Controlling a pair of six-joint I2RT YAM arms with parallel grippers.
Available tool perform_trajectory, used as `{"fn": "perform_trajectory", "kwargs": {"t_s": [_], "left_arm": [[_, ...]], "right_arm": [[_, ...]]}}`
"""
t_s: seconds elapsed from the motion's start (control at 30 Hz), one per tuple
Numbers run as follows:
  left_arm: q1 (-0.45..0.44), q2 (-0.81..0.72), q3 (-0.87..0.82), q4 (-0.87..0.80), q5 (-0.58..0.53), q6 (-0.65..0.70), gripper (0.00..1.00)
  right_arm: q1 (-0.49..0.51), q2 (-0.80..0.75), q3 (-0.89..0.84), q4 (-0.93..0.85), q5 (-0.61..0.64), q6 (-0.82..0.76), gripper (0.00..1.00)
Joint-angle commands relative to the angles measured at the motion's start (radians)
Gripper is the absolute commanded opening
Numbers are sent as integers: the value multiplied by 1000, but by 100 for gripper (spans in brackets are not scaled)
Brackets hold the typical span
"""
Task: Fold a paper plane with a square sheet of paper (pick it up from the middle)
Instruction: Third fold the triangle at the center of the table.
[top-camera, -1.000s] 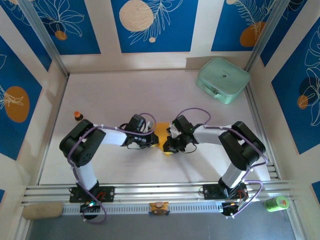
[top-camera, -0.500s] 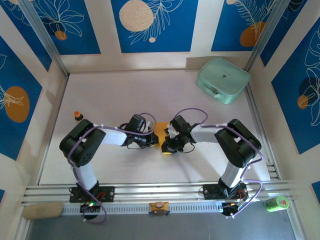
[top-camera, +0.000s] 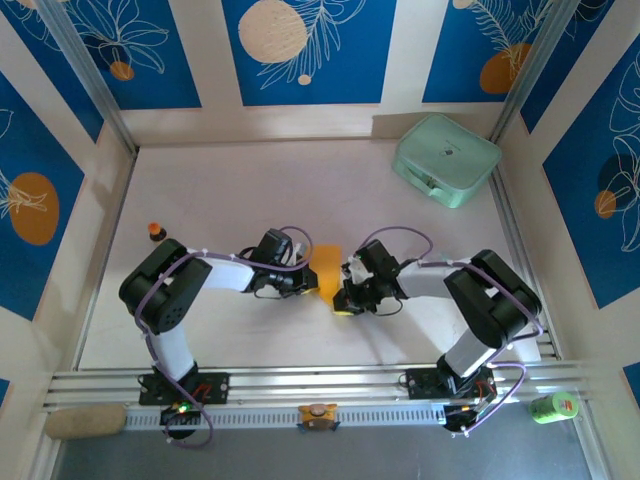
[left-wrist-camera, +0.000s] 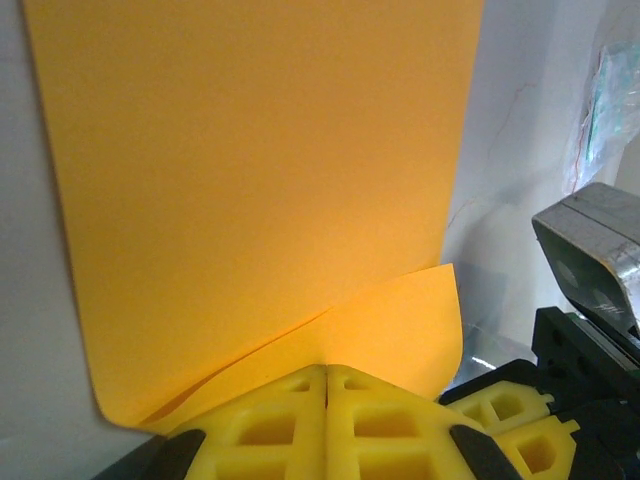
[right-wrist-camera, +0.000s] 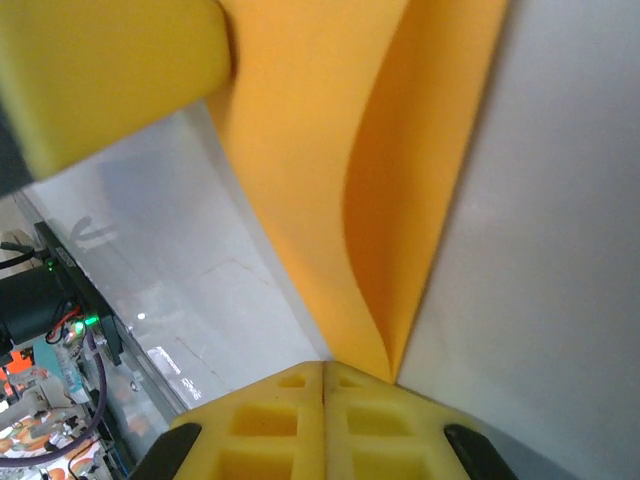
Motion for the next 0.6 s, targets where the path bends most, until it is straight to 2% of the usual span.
{"fn": "perform_trajectory", "kwargs": {"t_s": [0.0,0.1,0.33,0.57], "left_arm": [[1,9,3,-45,-41,9,0],[-1,2,-1,-35,-40,2,0],[-1,-1,-1,-30,-39,-1,0],[-1,-8,11,-36,-35,4,0]], "right_arm": [[-4,-61,11,-70,-27,11,6],[-3,-67,77,-115,-16,1,7],[2,53,183,-131,25,-8,8],[0,134,189,-170,64,0,6]]}}
